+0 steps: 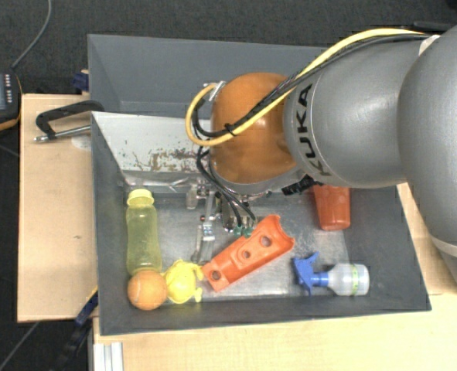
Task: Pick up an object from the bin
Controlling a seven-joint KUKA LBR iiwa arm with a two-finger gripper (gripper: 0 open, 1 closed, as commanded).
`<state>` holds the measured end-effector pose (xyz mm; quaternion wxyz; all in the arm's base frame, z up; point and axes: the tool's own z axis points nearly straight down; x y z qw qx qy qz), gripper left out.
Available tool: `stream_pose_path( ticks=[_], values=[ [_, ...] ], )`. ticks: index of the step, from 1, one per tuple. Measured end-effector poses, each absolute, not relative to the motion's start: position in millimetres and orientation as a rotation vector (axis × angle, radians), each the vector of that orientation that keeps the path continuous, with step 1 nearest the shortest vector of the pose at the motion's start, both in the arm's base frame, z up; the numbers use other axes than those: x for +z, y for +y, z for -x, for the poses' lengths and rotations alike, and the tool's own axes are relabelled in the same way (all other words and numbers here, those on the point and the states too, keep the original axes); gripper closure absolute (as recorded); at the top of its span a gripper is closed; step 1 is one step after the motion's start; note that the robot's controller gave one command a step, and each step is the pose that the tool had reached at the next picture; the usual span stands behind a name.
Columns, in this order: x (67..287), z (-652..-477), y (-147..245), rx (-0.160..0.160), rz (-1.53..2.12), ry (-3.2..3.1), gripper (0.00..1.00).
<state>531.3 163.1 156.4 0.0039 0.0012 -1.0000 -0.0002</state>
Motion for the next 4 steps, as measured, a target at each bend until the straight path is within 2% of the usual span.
stream_pose_path(
  ticks=[1,2,3,4],
  values=[
    [161,-533.3,162,-0.003,-0.001,-3.142,0.00],
    [128,-537.5,131,-0.006,-0.008,-3.141,0.00],
    [112,-536.9,109,0.000,0.025,-3.134,0.00],
    [95,-550.6,79,-0.008,-0.037,-3.148,0.00]
  ],
)
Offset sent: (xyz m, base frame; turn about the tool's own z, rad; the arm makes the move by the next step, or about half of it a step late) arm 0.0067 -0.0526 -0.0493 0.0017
